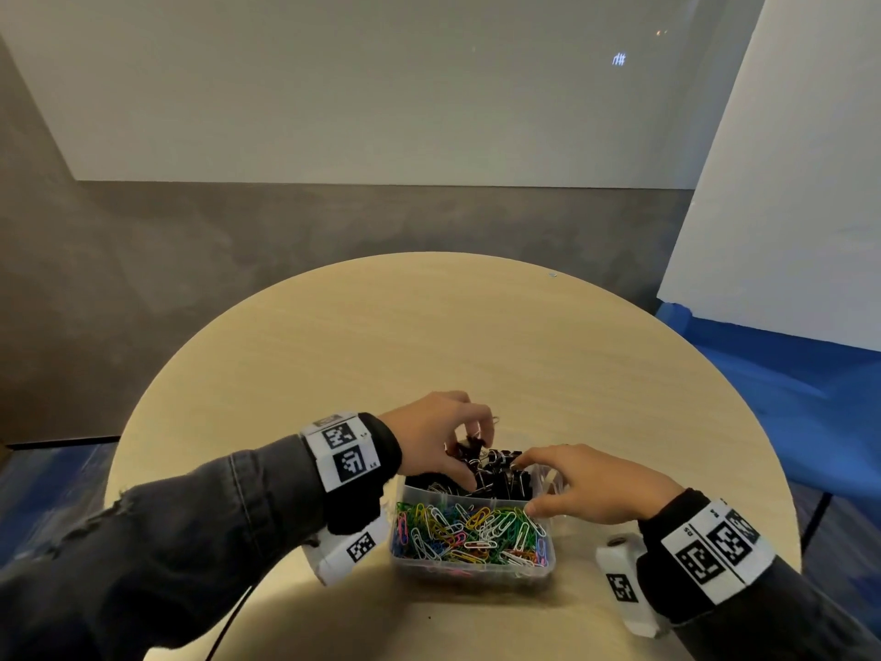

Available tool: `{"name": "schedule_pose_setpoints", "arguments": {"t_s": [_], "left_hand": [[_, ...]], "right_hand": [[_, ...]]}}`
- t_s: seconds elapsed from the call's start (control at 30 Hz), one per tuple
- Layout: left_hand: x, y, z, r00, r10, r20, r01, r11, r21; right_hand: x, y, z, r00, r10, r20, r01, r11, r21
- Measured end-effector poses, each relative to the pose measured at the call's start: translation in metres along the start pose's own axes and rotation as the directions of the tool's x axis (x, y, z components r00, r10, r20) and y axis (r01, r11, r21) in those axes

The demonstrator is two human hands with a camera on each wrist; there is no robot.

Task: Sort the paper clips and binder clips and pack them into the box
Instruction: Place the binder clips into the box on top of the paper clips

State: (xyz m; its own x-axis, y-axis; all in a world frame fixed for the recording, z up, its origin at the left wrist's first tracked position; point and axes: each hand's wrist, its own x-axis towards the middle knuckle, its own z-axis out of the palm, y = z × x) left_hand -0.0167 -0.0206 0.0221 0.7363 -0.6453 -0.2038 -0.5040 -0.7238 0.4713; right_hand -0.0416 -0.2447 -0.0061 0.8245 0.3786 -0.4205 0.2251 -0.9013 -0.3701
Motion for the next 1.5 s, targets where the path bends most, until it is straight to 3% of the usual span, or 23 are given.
{"name": "schedule_pose_setpoints", "arguments": {"t_s": [0.13, 0.37, 0.6, 0.73, 0.9, 1.03, 1.13, 1.23, 1.33, 1.5], "left_hand": [[-0.002, -0.002, 0.000, 0.998, 0.007, 0.059, -0.010, 0.998, 0.063], [-0.006, -0.003, 0.009, 0.969, 0.111, 0.222, -0.150, 0.974, 0.168], [-0.011, -0.012, 0.005, 0.979, 0.067, 0.194, -0.141, 0.907, 0.397], [-0.009, -0.022, 0.015, 0.989, -0.035, 0.144, -0.030, 0.903, 0.428], [-0.007, -0.022, 0.017, 0.984, 0.006, 0.177, -0.103, 0.832, 0.545], [-0.012, -0.021, 0.013, 0.988, 0.057, 0.143, -0.112, 0.901, 0.418], [-0.015, -0.029, -0.002, 0.988, 0.134, -0.073, -0.114, 0.967, 0.230], [-0.021, -0.050, -0.020, 0.978, 0.036, -0.204, -0.002, 0.987, 0.161], [-0.028, -0.078, -0.031, 0.965, -0.120, -0.233, 0.173, 0.960, 0.219], [-0.033, -0.110, -0.026, 0.944, -0.314, -0.097, 0.329, 0.905, 0.268]], "right_hand": [[0.000, -0.001, 0.000, 1.000, 0.003, 0.003, -0.003, 1.000, 0.002], [-0.001, -0.002, 0.000, 1.000, 0.007, 0.005, -0.007, 1.000, -0.005], [-0.002, -0.003, 0.000, 1.000, 0.004, 0.003, -0.004, 1.000, -0.009], [-0.002, -0.001, 0.000, 1.000, 0.011, 0.005, -0.011, 1.000, -0.003], [-0.001, -0.002, 0.000, 1.000, 0.010, 0.007, -0.010, 1.000, -0.006], [-0.001, -0.001, 0.000, 1.000, 0.007, 0.002, -0.007, 1.000, -0.011], [-0.001, -0.001, -0.001, 1.000, 0.002, 0.005, -0.002, 1.000, -0.010], [-0.001, 0.000, 0.000, 1.000, 0.005, 0.013, -0.004, 1.000, -0.006], [0.000, 0.001, 0.001, 1.000, 0.008, 0.012, -0.008, 1.000, -0.001], [0.000, 0.000, 0.000, 1.000, 0.008, 0.012, -0.008, 1.000, 0.006]]}}
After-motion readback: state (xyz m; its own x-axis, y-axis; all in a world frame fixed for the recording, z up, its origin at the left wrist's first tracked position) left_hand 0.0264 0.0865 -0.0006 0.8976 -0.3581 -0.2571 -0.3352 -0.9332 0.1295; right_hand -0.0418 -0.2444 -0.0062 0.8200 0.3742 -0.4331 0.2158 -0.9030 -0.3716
